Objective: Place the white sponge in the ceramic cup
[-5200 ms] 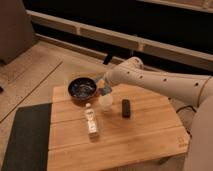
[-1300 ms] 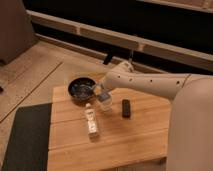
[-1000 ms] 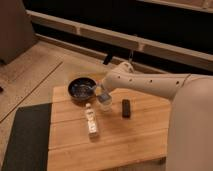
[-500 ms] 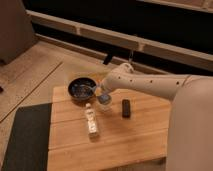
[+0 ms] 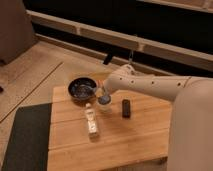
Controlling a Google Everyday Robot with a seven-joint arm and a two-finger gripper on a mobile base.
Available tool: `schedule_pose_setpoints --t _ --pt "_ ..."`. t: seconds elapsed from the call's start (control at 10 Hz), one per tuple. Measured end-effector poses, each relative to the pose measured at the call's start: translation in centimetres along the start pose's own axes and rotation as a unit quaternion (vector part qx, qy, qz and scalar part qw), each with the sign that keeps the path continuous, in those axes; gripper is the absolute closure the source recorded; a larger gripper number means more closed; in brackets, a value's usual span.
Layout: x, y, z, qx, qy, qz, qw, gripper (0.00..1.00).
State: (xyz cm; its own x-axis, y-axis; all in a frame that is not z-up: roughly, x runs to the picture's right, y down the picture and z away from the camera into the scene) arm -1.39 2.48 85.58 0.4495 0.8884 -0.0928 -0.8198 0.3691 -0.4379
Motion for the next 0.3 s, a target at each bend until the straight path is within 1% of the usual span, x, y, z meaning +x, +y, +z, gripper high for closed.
schedule_pose_setpoints --t 0.1,0.2,0.3 --pt "0.19 -0.02 0.03 -0.001 0.0 0.002 1.0 0.54" --pt "0.29 0.0 0.06 -0.003 -0.001 0.004 1.0 0.46" --pt "0.34 0.22 0.16 -0.006 -0.002 0.006 1.0 0.4"
